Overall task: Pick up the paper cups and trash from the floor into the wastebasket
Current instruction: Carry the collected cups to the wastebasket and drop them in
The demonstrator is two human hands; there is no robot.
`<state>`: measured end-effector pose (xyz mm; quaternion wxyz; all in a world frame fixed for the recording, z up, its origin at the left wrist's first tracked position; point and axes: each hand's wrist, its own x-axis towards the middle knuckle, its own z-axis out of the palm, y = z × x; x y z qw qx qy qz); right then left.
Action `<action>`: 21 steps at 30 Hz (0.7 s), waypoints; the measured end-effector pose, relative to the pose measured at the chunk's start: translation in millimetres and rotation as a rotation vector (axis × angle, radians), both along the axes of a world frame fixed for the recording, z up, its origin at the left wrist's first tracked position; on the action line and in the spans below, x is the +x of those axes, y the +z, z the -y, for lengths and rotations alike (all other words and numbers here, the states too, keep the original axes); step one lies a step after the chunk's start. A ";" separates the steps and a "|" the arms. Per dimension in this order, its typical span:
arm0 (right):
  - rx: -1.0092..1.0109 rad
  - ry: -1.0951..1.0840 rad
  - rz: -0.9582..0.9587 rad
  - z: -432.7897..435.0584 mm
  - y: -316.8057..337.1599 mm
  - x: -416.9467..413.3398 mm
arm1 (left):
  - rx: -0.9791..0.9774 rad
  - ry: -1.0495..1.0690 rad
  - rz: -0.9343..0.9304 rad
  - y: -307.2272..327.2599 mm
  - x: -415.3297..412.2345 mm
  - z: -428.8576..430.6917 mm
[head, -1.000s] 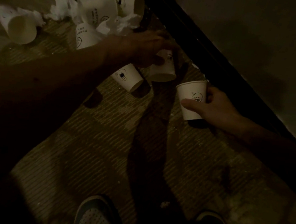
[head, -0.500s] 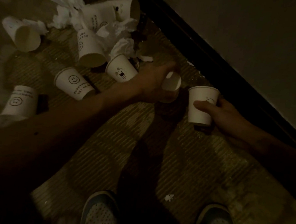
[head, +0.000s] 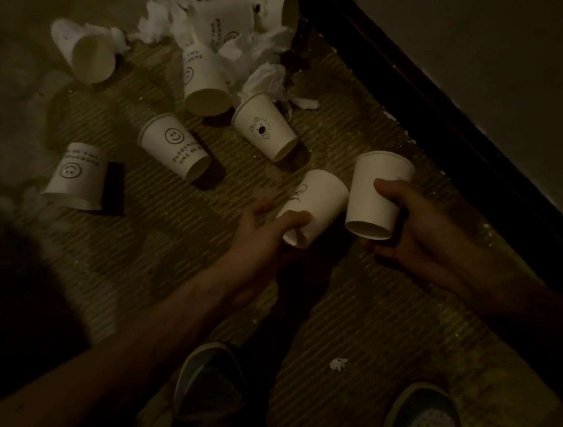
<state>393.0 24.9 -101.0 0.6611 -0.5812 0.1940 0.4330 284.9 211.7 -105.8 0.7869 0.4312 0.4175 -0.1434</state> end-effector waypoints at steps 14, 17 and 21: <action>0.238 0.124 -0.089 -36.8 20.8 -14.6 | 0.038 -0.254 0.157 14.5 -10.9 -24.1; 0.265 0.119 -0.118 -37.9 21.4 -17.5 | 0.206 -0.359 0.189 12.4 -11.6 -28.7; 0.341 0.153 -0.175 -37.5 21.7 -15.6 | 0.384 -0.505 0.245 14.3 -6.1 -39.0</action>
